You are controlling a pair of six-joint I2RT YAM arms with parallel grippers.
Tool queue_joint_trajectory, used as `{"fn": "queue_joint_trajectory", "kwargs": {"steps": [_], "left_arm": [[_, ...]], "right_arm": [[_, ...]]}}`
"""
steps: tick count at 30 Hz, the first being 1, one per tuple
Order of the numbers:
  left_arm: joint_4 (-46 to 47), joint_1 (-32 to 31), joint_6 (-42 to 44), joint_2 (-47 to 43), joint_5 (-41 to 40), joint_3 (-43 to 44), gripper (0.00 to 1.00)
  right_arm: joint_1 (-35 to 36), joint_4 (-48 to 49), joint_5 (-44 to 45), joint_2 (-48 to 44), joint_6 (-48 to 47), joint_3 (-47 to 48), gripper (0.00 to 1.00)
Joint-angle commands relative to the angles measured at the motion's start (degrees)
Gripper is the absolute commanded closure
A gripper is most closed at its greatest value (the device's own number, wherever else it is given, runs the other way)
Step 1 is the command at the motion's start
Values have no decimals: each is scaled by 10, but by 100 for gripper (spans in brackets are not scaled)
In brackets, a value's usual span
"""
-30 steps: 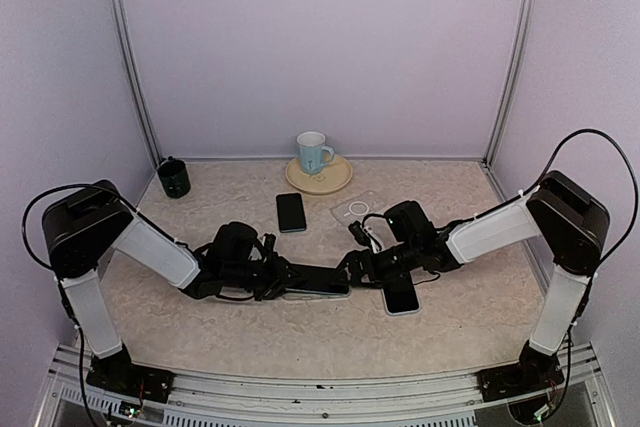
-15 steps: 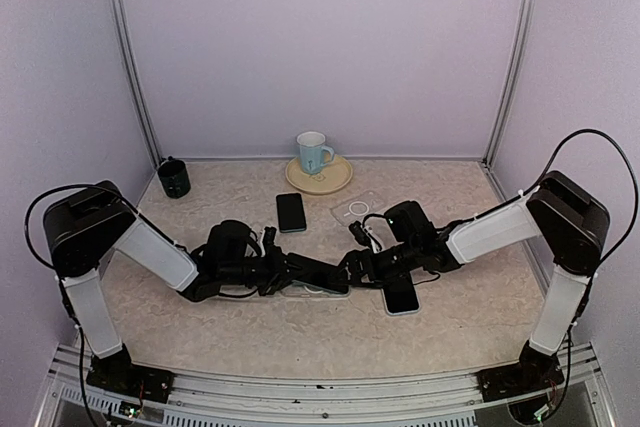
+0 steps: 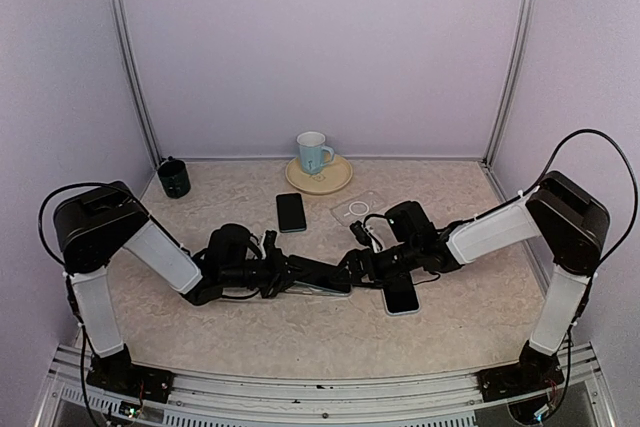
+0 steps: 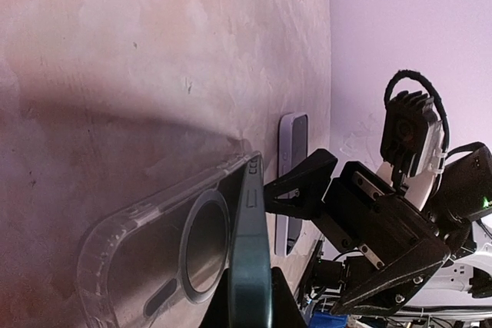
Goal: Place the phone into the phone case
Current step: Install the phone into the phone case.
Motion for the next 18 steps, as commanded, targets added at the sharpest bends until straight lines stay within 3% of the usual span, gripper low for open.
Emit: {"fn": "queue_joint_trajectory", "kwargs": {"steps": [1,3,11,18], "left_arm": [[-87,-12,-13,50,8,-5,100],[-77,-11,-24,57,15,-7,100],[143,0,-84,95,57,-51,100],[184,7,-83,85,59,-64,100]], "right_arm": [[16,11,-15,25,5,-3,0],[18,14,-19,28,8,0,0],[19,29,-35,28,15,-3,0],[16,4,-21,23,3,5,0]]}}
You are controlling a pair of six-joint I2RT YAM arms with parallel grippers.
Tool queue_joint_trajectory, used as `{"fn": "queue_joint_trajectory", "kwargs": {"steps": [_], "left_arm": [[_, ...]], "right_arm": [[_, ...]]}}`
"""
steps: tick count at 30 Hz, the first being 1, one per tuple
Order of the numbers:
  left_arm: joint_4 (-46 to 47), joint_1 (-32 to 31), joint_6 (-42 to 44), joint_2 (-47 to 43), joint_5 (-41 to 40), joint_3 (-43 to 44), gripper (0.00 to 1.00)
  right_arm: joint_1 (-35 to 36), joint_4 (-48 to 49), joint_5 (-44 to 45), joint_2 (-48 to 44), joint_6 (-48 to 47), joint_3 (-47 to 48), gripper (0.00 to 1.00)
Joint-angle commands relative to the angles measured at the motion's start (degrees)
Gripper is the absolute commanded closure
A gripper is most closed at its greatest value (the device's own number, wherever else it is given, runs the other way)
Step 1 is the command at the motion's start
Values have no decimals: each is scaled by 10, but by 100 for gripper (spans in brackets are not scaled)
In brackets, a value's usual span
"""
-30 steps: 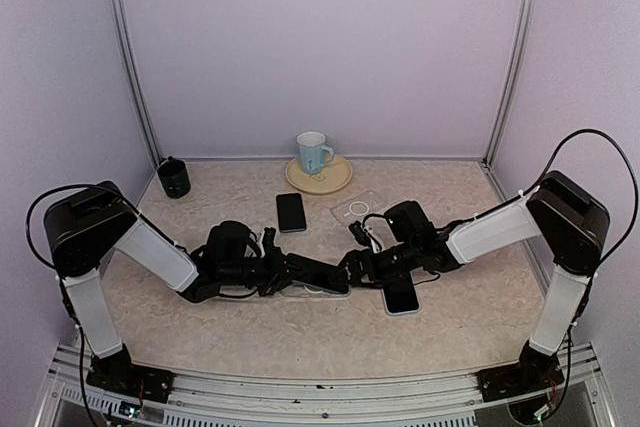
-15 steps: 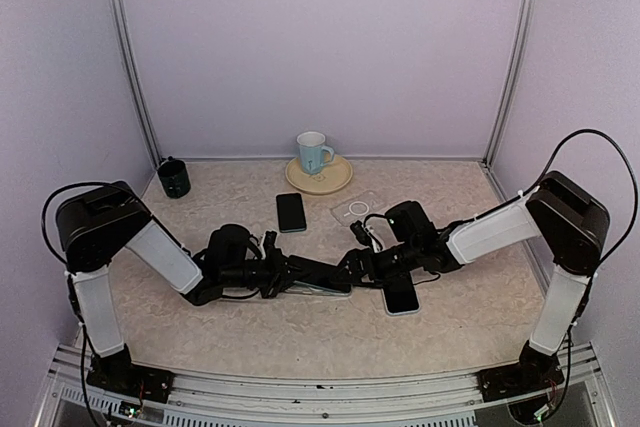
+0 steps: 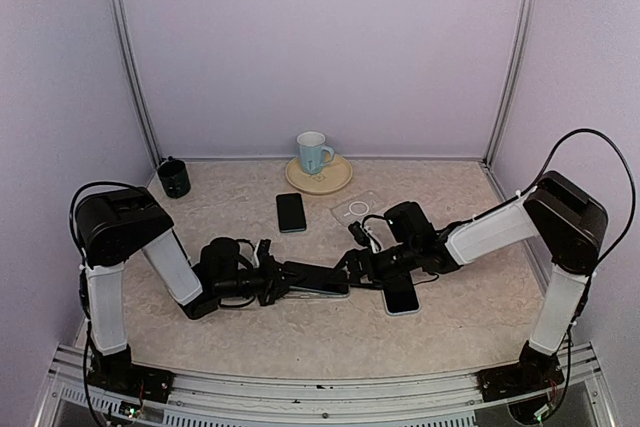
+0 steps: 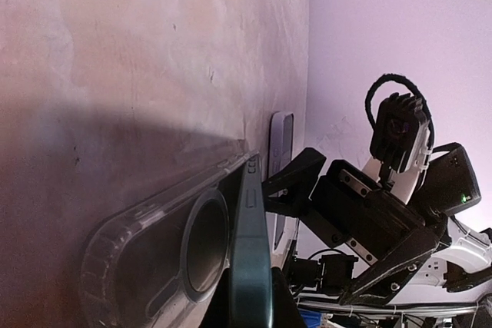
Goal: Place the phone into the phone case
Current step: Install the phone into the phone case.
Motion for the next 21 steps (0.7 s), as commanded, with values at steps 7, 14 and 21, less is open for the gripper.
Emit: {"fn": "queue_joint_trajectory", "kwargs": {"steps": [7,14,21], "left_arm": [[15,3,-9,-3,41,-26,100],[54,3,-3,-8,34,-36,100],[88,0,1,-6,24,-41,100]], "right_arm": [[9,-29,11,8,-12,2,0],[7,-30,11,8,-3,8,0],[7,-23,2,16,8,8,0]]}}
